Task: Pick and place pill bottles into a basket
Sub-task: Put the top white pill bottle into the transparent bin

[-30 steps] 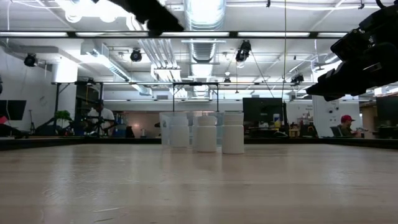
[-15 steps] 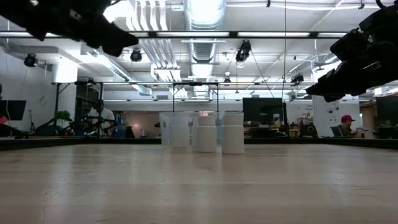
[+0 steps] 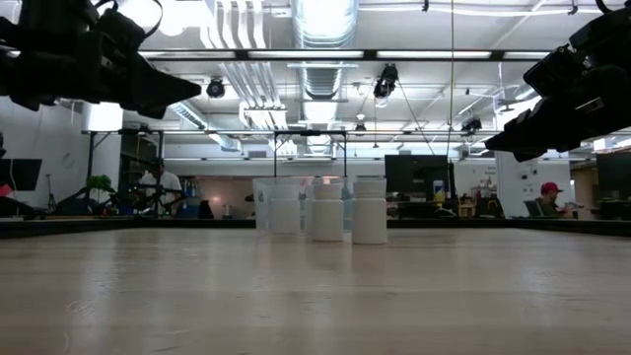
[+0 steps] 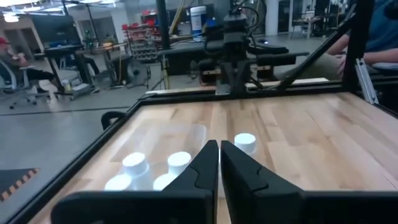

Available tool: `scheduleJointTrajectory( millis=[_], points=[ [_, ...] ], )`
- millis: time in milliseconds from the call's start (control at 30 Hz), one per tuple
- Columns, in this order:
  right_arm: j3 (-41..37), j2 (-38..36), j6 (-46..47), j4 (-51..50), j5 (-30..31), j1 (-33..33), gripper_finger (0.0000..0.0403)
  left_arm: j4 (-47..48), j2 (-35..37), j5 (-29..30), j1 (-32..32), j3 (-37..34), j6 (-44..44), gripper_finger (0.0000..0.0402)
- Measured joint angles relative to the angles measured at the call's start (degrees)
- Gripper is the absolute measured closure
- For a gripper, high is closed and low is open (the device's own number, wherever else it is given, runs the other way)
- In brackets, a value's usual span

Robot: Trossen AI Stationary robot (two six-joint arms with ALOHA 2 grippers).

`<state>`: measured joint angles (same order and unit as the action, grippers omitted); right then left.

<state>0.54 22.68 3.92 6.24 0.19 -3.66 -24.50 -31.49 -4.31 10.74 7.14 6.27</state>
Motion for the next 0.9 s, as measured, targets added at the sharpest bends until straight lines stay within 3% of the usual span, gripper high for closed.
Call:
scheduleJointTrajectory(
  millis=[333,700,900],
  points=[
    [0.0,0.0,0.3,0.0,2.3,0.0,0.0394,5.0,4.1,1.9,-0.8,-0.3,-0.5,0.0401],
    [0.0,0.0,0.5,0.0,3.0,0.0,0.0394,9.3,6.0,2.1,-7.6,-1.1,-4.4,0.0402],
    [0.0,0.0,1.2,0.0,3.0,0.0,0.0394,14.4,6.4,8.3,-8.6,-1.2,-4.9,0.0402]
  ],
)
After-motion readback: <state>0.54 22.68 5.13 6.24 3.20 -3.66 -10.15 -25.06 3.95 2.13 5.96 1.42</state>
